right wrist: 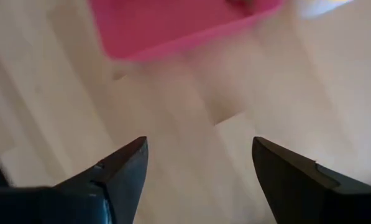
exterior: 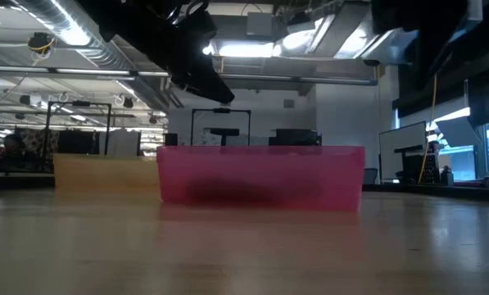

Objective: Sort produce into baskets
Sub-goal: Put the yellow lemon in the transparent bin

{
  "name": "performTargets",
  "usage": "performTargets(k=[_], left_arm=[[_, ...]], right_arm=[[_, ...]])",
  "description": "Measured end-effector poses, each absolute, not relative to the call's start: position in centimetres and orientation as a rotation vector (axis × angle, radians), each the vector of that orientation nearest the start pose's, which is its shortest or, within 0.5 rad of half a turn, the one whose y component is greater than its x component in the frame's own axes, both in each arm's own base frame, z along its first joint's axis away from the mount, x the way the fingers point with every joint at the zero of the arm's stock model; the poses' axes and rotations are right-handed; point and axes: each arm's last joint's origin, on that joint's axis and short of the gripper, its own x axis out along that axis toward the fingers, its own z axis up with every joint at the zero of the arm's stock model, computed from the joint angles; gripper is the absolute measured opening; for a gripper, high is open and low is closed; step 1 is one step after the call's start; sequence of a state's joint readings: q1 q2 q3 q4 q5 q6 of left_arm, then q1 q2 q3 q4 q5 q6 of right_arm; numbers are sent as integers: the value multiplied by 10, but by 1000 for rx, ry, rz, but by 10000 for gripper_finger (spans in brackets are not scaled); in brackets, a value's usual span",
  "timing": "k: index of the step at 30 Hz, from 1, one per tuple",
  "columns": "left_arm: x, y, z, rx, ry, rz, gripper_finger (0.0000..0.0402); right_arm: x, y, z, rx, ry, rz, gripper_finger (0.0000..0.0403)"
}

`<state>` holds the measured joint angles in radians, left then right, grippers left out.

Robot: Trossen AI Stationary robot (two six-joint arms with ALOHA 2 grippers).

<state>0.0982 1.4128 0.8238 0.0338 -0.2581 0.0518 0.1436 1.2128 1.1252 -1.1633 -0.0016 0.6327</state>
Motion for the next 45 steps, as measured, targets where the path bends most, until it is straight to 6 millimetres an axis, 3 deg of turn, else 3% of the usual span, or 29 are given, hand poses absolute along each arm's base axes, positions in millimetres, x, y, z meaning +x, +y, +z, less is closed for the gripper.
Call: performTargets(k=[5, 14, 23, 34, 40, 45], left_arm=[[295, 30, 228, 50, 555, 325, 210], [297, 0, 228, 10, 537, 244, 210], [296, -24, 228, -72, 523, 195, 210], [295, -37, 228, -154, 512, 202, 210], [295, -38, 228, -150, 509, 206, 210], [295, -38, 228, -142, 509, 209, 210]], right_arm=[[198, 63, 297, 494, 1254, -246, 280], [180, 117, 292, 533, 1301, -228, 280], [169, 175, 269, 564, 1368, -227, 280], [150, 240, 240, 700, 1508, -172, 280], [140, 266, 224, 751, 1538, -190, 280], [140, 276, 205, 740, 1644, -222, 280]])
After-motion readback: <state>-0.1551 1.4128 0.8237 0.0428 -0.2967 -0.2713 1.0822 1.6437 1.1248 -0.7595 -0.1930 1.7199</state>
